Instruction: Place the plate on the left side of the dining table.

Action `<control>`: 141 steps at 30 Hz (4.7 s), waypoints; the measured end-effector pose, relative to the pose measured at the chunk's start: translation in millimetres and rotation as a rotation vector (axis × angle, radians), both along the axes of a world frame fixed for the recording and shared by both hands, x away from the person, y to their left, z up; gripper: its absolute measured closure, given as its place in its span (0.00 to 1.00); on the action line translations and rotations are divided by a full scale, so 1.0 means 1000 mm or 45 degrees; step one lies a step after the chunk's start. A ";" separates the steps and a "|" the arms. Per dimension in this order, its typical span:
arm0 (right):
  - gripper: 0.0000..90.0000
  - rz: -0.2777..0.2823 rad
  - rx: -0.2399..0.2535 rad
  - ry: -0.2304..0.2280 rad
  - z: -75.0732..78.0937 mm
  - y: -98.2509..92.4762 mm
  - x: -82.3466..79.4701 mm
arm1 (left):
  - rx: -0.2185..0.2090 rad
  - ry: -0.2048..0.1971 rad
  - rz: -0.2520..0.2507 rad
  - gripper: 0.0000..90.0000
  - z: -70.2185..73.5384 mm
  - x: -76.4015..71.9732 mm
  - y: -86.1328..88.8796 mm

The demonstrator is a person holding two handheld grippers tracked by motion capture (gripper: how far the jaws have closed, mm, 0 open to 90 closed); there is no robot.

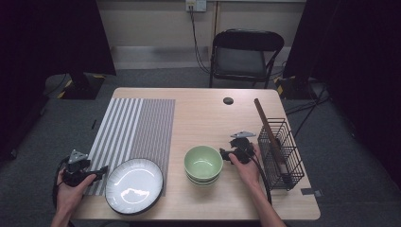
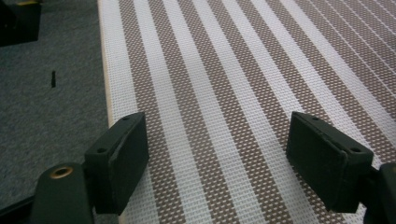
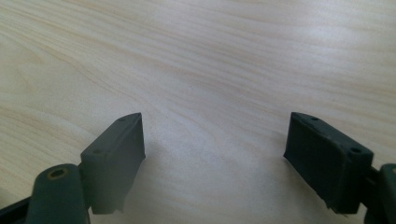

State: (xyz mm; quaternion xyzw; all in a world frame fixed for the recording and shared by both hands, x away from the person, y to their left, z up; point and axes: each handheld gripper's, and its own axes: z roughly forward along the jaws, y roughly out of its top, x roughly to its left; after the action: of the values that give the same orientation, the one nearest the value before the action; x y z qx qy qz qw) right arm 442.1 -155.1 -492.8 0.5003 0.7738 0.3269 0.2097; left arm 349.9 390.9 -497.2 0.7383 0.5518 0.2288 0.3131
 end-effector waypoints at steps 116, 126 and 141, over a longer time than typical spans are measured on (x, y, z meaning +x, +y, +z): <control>0.60 0.773 0.370 0.087 0.038 0.243 -0.038 | -0.313 0.018 -0.354 0.57 0.032 -0.005 -0.037; 0.89 0.661 0.355 0.136 0.023 0.242 -0.033 | -0.401 0.048 -0.360 0.80 0.029 -0.001 -0.035; 0.86 0.685 0.372 0.155 0.021 0.237 -0.031 | -0.408 0.055 -0.411 0.92 0.027 0.000 -0.035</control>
State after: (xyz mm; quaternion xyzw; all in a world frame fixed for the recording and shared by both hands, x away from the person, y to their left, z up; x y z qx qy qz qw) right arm 411.3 81.7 -472.1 0.3211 0.8345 0.4478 -0.0051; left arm 350.1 355.6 -470.1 0.7625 0.4623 0.0693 0.4472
